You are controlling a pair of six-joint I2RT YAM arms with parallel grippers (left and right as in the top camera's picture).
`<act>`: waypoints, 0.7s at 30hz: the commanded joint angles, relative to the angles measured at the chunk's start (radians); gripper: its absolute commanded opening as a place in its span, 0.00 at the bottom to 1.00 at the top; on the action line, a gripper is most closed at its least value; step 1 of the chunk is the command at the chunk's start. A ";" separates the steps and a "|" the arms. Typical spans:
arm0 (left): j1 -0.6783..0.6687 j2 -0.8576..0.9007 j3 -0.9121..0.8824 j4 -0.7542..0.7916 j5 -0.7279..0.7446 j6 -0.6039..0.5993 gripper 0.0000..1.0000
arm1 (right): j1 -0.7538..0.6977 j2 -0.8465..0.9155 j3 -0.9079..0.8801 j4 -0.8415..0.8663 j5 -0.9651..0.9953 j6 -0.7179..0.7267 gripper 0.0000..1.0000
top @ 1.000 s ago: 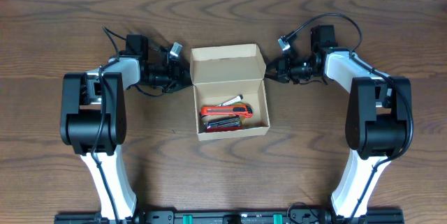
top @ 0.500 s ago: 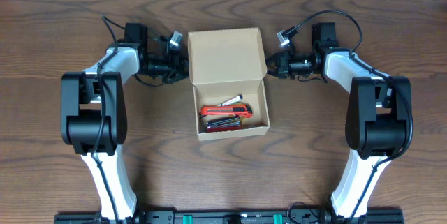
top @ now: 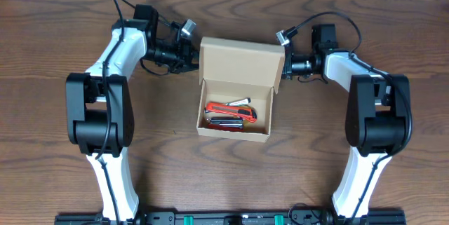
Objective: Pack container
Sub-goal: 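Fold the box lid closed with both grippers, then retract both arms away from the closed box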
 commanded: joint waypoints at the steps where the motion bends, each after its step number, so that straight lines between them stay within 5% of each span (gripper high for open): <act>1: -0.002 0.005 0.062 -0.110 -0.053 0.171 0.06 | 0.009 0.056 0.000 -0.001 -0.149 0.026 0.02; 15: -0.001 -0.057 0.077 -0.392 -0.148 0.436 0.06 | 0.002 0.135 0.000 0.003 -0.170 0.037 0.01; 21: -0.001 -0.146 0.077 -0.434 -0.329 0.459 0.06 | -0.008 0.135 0.000 0.038 -0.164 0.038 0.43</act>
